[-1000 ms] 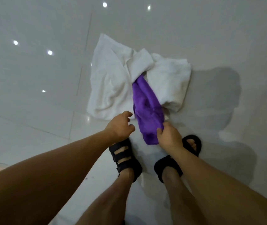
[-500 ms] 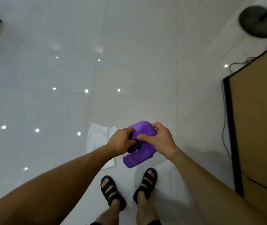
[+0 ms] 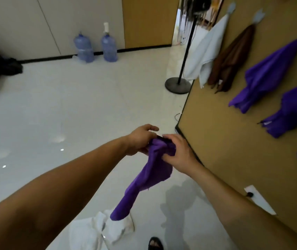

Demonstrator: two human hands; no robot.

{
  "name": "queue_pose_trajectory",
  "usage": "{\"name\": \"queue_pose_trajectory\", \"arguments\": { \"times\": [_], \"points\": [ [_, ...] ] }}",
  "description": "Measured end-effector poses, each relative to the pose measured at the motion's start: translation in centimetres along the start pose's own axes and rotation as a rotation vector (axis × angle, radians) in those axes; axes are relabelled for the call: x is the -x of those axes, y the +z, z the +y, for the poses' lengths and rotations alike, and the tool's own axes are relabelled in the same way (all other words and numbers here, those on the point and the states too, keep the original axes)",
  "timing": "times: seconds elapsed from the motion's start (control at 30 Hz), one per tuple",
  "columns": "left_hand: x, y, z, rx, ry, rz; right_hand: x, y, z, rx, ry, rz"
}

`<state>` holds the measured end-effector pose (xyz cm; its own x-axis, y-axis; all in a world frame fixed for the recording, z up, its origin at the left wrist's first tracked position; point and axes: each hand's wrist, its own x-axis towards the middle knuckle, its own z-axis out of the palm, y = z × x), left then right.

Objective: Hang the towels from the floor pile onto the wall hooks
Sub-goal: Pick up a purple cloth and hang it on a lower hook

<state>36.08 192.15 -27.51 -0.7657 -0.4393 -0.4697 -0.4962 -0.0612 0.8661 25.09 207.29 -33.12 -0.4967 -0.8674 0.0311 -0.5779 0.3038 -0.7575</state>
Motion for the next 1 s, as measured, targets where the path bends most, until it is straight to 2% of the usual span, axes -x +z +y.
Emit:
{"name": "queue_pose_trajectory", "arguments": {
  "times": [0.1,0.23,0.33,0.37,0.43,0.5,0.53,0.63,0.73,0.83,0.9,1.0],
  "points": [
    [0.8,1.7,4.6,0.043,0.109,-0.055,2.5,-2.6,-1.6,-0.168,0.05,0.141],
    [2.3,3.6,8.4,-0.105,0.258,-0.1,4.5,-5.7,-3.2,-0.123,0.172,0.316],
    [3.5,4.2,10.1,-0.22,0.294,-0.161,5.8,-8.9,-4.3,-0.127,0.255,0.456],
    [4.0,4.2,10.5,-0.294,0.294,-0.205,6.3,-9.9,-4.6,-0.132,0.263,0.495],
    [4.7,4.6,11.1,-0.591,0.337,-0.272,7.6,-11.6,-5.2,-0.148,0.264,0.536],
    [5.6,5.4,11.6,-0.851,0.453,-0.235,8.8,-12.9,-5.9,-0.171,0.248,0.526],
    [5.9,5.7,11.9,-0.886,0.532,-0.185,9.4,-13.4,-6.1,-0.178,0.236,0.505],
    [6.4,6.0,12.6,-0.707,0.726,-0.173,11.3,-15.6,-7.3,-0.203,0.176,0.48],
    [6.8,6.5,13.0,-0.523,0.672,-0.282,13.0,-17.9,-8.0,-0.243,0.182,0.457],
    [7.3,8.6,13.4,-0.439,0.697,-0.355,14.3,-20.0,-7.6,0.034,0.242,0.338],
    [7.5,10.2,14.2,-0.399,0.705,-0.407,15.1,-21.4,-7.0,0.116,0.278,0.412],
    [7.8,12.9,15.6,-0.429,0.649,-0.485,15.9,-23.0,-5.9,0.026,0.247,0.633]
  ]
}}
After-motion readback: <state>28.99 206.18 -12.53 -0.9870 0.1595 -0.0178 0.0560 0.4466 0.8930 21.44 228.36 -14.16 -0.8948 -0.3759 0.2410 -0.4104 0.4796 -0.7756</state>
